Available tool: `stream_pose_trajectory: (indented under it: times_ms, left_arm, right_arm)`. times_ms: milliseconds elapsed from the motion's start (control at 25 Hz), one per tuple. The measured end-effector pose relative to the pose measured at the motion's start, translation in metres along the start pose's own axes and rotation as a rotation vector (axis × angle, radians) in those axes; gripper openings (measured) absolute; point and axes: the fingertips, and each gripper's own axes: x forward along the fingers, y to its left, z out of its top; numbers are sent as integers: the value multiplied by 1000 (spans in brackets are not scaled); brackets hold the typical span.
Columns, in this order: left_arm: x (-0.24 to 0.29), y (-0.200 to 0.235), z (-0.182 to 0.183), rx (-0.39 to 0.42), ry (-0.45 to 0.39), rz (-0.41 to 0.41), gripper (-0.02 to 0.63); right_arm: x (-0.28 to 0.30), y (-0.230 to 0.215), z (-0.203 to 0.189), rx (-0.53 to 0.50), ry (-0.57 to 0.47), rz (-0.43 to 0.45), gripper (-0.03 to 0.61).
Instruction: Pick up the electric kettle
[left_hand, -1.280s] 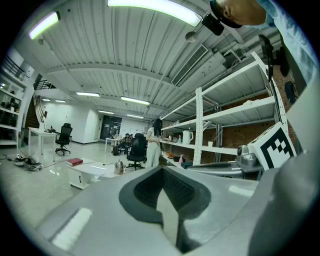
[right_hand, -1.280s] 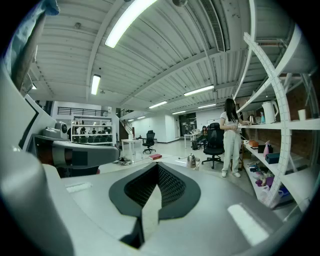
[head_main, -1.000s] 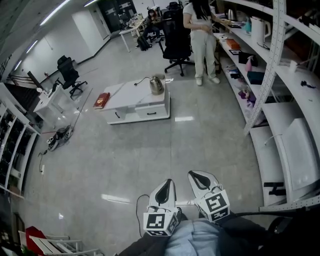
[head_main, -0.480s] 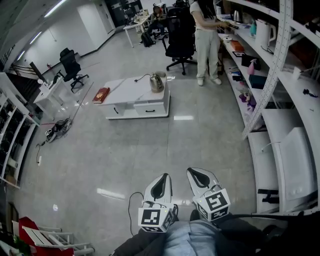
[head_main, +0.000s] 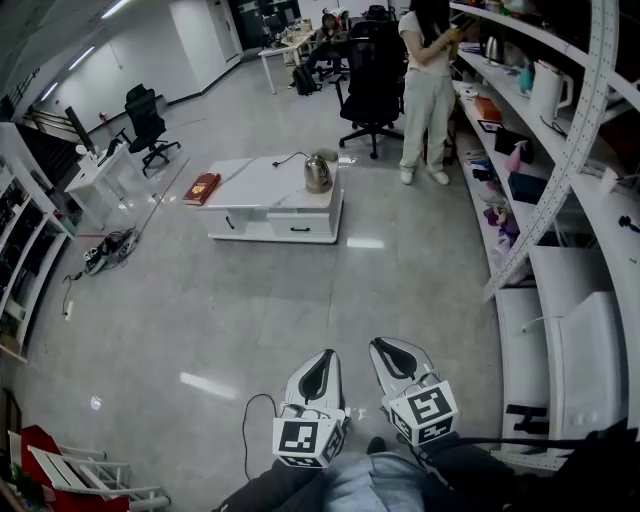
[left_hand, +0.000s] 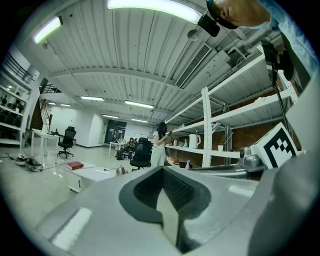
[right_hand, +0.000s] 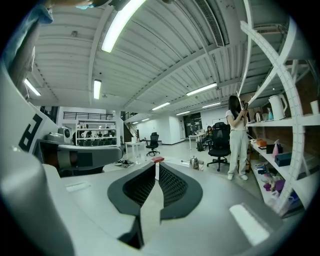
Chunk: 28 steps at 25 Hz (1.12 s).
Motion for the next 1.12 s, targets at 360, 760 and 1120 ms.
stream_pose_trajectory:
  times_ms: [360,760,1120]
  left_arm:
    - [77,62,9,-2,0,-59,2]
    - [152,153,42,8,-32,-87,2]
    - [194,195,37,-5,-30,-115,2]
  right_arm:
    - [94,-19,4,26,54,-8,48]
    - [214,-32,41,-6,24,-26,46]
    - [268,-50,49,-14,25,-72,46]
